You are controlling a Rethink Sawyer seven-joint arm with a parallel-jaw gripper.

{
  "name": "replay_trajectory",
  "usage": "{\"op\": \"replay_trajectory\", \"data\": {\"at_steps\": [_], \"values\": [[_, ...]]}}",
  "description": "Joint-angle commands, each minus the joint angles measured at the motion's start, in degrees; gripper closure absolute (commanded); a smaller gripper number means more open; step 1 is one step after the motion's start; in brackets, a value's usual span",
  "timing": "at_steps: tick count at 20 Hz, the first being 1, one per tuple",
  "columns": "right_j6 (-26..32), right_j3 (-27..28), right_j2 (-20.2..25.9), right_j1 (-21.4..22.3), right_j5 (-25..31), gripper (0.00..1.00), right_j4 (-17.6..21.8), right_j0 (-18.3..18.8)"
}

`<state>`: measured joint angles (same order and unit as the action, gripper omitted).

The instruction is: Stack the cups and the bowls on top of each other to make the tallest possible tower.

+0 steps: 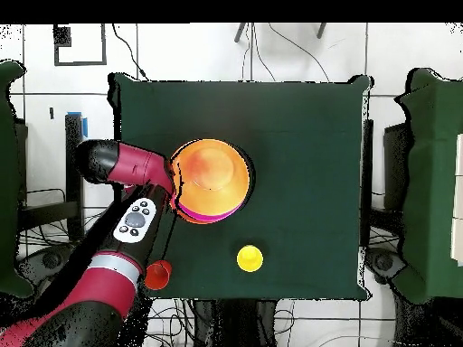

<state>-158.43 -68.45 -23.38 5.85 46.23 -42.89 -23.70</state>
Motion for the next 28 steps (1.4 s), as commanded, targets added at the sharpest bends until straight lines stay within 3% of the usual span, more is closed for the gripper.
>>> {"op": "replay_trajectory", "data": {"at_steps": [1, 12, 13, 28], "values": [[-15.2, 2.8, 5.4, -2.9, 3.4, 0.0, 0.2, -1.1], [-13.5, 5.7, 2.2, -2.0, 8.0, 0.0, 2.2, -0.1], [-12.9, 5.3, 2.5, -1.8, 8.0, 1.0, 2.0, 0.2], [-11.4, 5.5, 1.1, -0.5, 8.3, 1.0, 2.4, 0.5]]}}
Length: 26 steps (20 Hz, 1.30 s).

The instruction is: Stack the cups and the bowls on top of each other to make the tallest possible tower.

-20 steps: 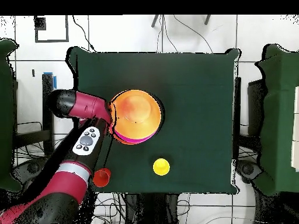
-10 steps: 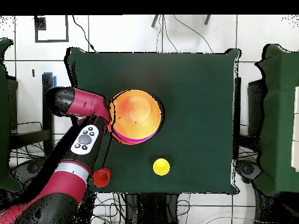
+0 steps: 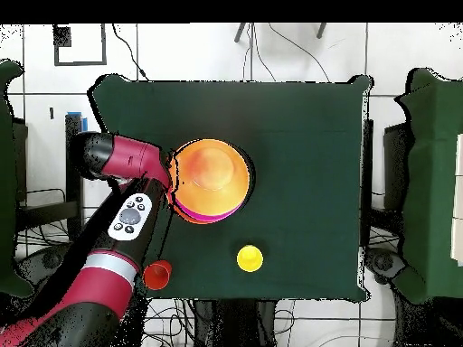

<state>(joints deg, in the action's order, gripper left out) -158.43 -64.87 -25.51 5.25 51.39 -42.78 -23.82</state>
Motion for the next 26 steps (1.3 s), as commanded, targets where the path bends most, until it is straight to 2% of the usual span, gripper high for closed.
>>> {"op": "replay_trajectory", "data": {"at_steps": [1, 8, 15, 26], "values": [[-11.1, 1.9, 3.1, 0.5, 2.9, 1.0, 2.3, 0.7], [-9.8, 2.3, 1.4, 5.9, 5.4, 1.0, 3.1, 0.8], [-9.6, 3.5, 0.8, 10.4, 12.5, 1.0, 3.9, 1.3], [-8.6, 5.7, -0.2, 14.9, 21.7, 1.0, 5.2, 2.5]]}}
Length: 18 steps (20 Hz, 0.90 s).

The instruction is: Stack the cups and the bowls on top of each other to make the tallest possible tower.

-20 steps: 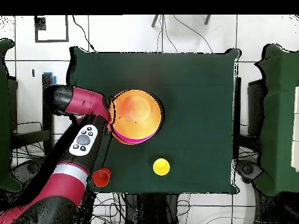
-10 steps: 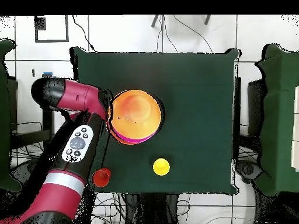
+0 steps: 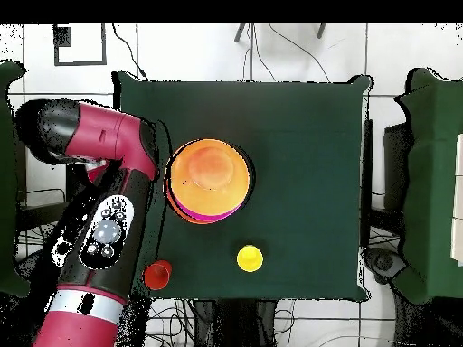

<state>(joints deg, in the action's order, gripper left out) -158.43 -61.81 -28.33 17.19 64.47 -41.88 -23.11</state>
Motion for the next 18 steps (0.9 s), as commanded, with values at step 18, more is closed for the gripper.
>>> {"op": "replay_trajectory", "data": {"at_steps": [18], "values": [[3.8, -9.6, 3.6, 10.8, 4.6, 1.0, 9.4, 5.4]]}}
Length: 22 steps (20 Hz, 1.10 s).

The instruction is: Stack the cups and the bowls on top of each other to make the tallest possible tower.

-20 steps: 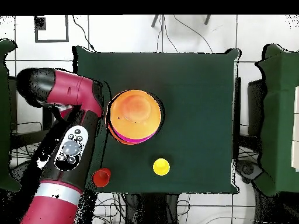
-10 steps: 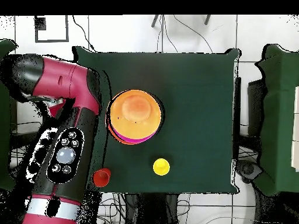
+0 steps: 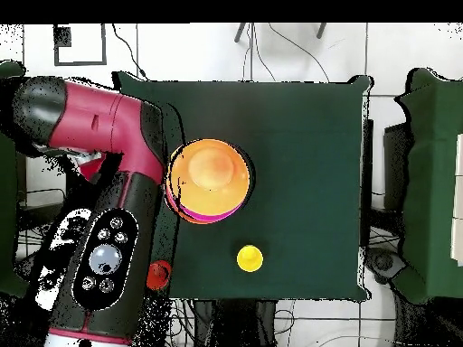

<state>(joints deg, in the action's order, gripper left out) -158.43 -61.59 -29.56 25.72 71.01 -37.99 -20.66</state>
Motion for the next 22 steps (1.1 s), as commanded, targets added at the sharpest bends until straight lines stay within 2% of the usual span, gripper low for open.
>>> {"op": "replay_trajectory", "data": {"at_steps": [1, 10, 18, 22], "values": [[4.4, -10.3, 4.8, 2.7, -2.4, 1.0, 6.2, 3.2], [9.8, -14.2, 5.8, 6.1, -4.4, 1.0, 11.6, 6.1], [14.8, -17.1, 7.8, 8.1, -10.1, 1.0, 18.3, 9.7], [16.3, -18.4, 8.8, 9.5, -9.3, 1.0, 21.6, 10.9]]}}
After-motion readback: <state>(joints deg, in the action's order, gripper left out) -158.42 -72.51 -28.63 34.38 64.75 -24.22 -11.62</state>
